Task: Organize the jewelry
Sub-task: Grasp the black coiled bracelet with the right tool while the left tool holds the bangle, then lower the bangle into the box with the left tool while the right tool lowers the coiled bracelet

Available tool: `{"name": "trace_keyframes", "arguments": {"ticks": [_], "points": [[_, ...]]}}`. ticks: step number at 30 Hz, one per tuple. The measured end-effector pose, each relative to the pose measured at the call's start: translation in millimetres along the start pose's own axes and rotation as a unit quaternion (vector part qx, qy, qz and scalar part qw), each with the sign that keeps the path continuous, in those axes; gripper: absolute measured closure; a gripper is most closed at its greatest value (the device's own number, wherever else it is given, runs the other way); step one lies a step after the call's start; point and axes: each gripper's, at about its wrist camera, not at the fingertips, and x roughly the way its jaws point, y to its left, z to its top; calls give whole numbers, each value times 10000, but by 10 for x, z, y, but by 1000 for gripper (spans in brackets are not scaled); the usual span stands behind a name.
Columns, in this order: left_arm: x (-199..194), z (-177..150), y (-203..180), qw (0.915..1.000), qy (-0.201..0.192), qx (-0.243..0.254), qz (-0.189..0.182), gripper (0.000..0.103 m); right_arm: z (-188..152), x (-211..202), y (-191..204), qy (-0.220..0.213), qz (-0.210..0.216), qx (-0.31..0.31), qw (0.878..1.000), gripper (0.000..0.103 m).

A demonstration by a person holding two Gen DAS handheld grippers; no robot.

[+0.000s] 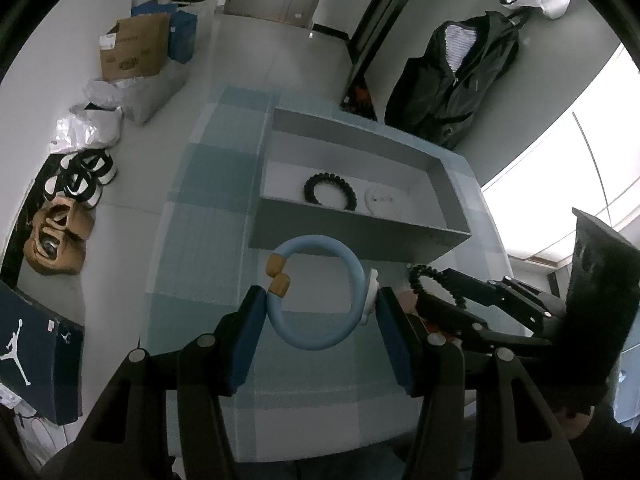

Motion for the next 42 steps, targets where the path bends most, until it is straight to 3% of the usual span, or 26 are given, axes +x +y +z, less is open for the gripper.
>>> {"name": "trace_keyframes", "arguments": {"ticks": [11,17,27,35,42], "points": [[-84,108,-155,9990,-374,214,74,52,229,-341,-79,-673,486,250,9962,58],[-128,193,-256,9981,-555,259,-81,52,393,-449,-177,-957,586,425,9928,58],[25,479,-347,9977,-595,181,-254,52,677,-379,-345,-1058,716,743,9890,58],[153,615,-365,9981,-463,-62,-400,52,896,-276,-427,-1019,806,904,9874,58],[397,663,-342,9992,-176,-200,-312,52,943,-108,-648,-832,759,1208,9863,58]]}}
